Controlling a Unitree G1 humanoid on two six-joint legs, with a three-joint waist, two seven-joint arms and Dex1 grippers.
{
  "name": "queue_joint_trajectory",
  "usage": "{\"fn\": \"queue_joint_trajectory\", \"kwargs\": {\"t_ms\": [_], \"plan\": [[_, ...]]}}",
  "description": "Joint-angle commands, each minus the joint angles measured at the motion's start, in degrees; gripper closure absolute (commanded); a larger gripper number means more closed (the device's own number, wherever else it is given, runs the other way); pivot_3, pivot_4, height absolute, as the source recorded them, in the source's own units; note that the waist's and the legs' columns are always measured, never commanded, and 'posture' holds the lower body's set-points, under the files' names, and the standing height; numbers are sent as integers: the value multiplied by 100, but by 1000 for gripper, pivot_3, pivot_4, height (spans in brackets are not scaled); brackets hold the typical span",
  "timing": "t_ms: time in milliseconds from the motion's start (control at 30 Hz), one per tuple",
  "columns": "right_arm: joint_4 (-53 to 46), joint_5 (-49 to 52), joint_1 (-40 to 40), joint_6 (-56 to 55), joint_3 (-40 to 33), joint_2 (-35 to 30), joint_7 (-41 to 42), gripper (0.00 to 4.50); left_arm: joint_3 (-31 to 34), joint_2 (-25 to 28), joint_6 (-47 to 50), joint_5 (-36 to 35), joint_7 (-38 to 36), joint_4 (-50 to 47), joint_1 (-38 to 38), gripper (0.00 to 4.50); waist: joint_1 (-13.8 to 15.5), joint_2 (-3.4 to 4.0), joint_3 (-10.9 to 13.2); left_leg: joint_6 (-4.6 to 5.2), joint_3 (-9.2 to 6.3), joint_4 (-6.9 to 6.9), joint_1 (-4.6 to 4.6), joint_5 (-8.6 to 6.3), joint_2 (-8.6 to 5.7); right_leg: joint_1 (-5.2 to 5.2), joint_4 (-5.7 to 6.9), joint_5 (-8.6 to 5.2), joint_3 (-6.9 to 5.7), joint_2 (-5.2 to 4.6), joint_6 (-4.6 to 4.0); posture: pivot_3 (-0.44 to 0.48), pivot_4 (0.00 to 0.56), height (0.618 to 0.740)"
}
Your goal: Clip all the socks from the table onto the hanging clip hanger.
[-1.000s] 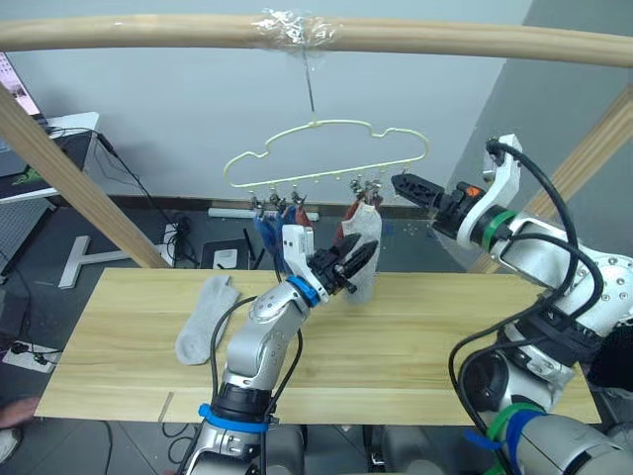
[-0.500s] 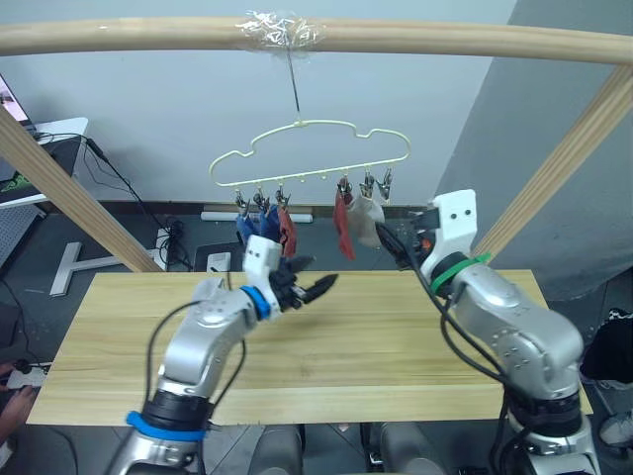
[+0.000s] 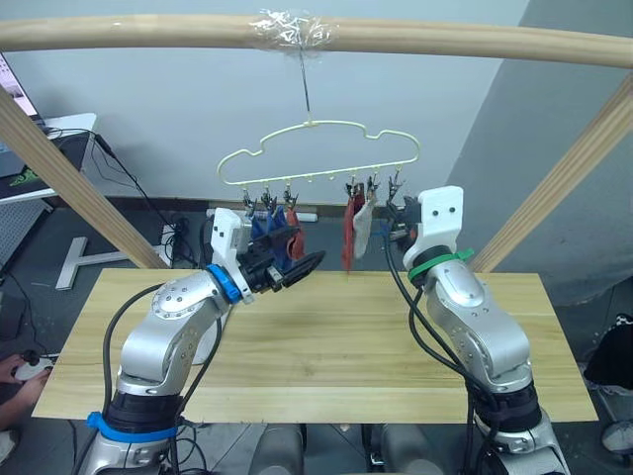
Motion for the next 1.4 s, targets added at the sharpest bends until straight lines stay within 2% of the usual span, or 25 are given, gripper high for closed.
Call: {"fn": "queue_joint_trajectory", "kwargs": {"t_ms": [33,633,1400], "plan": [[180,-267,-208,-225,-154,136,-72,3136,25,-42,59,-144,57,-374,-17,945,7,0,0,0,-1,0,0,0,0,0,2,0,-1,0,0,111,186,740],[1406,-668,-912,-770,-370,655,66,3136,304,130,223,-623,-86,-562,-117,945,81,0,0,0,0,1,0,0,1,0,7,14,-1,-2,-25,129,189,740],[1723,-865,-1148,-1039,-491,816,186,3136,342,55,491,-1155,140,-725,-365,945,87,0,0,0,-1,3,3,0,-1,0,17,18,-2,-2,-31,137,187,740]]}}
